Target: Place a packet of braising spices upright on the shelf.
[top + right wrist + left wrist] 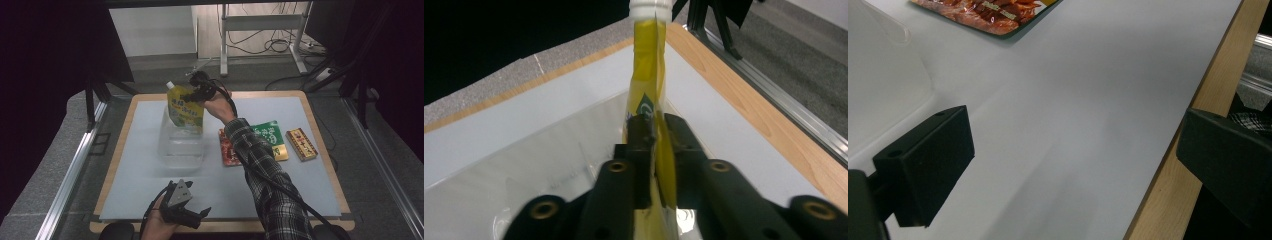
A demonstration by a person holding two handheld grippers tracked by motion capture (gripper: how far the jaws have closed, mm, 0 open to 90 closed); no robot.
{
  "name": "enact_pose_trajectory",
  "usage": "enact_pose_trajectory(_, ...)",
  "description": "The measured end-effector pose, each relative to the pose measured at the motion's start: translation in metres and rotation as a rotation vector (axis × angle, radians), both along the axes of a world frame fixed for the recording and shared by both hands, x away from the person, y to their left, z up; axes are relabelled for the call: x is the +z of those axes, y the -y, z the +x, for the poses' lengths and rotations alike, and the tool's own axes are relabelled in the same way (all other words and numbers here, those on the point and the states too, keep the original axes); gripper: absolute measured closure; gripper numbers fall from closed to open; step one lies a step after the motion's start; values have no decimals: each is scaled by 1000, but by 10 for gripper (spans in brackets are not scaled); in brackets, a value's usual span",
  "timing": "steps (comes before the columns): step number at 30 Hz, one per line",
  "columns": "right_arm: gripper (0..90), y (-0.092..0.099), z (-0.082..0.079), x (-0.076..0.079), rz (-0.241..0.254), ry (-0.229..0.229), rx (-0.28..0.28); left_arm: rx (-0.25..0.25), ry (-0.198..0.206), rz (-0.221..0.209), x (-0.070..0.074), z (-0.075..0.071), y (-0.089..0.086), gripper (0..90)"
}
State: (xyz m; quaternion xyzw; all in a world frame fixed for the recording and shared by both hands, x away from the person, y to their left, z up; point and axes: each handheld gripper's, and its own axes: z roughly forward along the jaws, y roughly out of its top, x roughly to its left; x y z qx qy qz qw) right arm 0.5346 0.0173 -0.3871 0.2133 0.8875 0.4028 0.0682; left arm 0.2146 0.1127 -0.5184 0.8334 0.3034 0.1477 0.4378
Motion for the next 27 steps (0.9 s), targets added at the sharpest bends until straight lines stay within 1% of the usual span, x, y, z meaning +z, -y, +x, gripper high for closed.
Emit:
enact_pose_trajectory(1, 783, 0, 0, 0, 0, 0, 0, 0, 0, 0, 0, 0, 0, 17)
enact_pose_trajectory(3, 738, 0, -1, 2, 6, 4, -3, 0, 0, 0, 0, 0, 0, 17)
enact_pose_trajectory(4, 675, -1, -3, 4, -1, 20, 2, -1, 1, 1, 0, 0, 0, 17)
enact_pose_trajectory(6, 618, -1, -6, 6, -12, 40, 3, -1, 1, 2, 0, 0, 0, 17)
enact_pose_trajectory(8, 539, -1, -8, 7, -25, 51, -4, -1, 2, 5, 0, 0, 0, 17)
enact_pose_trajectory(9, 539, -1, -8, 7, -25, 51, -4, -1, 2, 5, 0, 0, 0, 17)
enact_pose_trajectory(11, 475, 1, -10, 8, -29, 59, -8, -2, 1, 7, 0, 0, 1, 17)
enact_pose_trajectory(12, 420, 3, -12, 10, -29, 68, -10, -3, 1, 10, 0, 0, 1, 17)
enact_pose_trajectory(13, 420, 3, -12, 10, -29, 68, -10, -3, 1, 10, 0, 0, 1, 18)
enact_pose_trajectory(14, 399, 4, -12, 11, -31, 74, -11, -3, 0, 9, -1, 0, 1, 18)
enact_pose_trajectory(15, 343, 5, -14, 12, -40, 78, -11, -4, 0, 9, -1, 0, 1, 17)
enact_pose_trajectory(16, 324, 6, -15, 12, -44, 82, -16, -3, 0, 11, -1, 0, 1, 18)
enact_pose_trajectory(17, 324, 6, -15, 12, -44, 82, -16, -3, 0, 11, -1, 0, 1, 18)
enact_pose_trajectory(18, 281, 10, -16, 13, -34, 88, -18, -3, 0, 11, -1, 0, 1, 17)
enact_pose_trajectory(19, 281, 10, -16, 13, -34, 88, -18, -3, 0, 11, -1, 0, 1, 18)
enact_pose_trajectory(20, 261, 12, -16, 13, -23, 87, -16, -3, 1, 12, -1, 0, 1, 18)
enact_pose_trajectory(21, 222, 15, -17, 13, -1, 88, -5, -4, 2, 13, -1, 0, 2, 18)
enact_pose_trajectory(24, 191, 18, -19, 13, 0, 88, 6, -5, 3, 13, -1, 0, 2, 18)
enact_pose_trajectory(25, 173, 20, -20, 14, 3, 95, 12, -5, 3, 13, -1, 0, 2, 18)
enact_pose_trajectory(27, 131, 24, -22, 15, 21, 94, 20, -5, 4, 13, -1, 0, 2, 18)
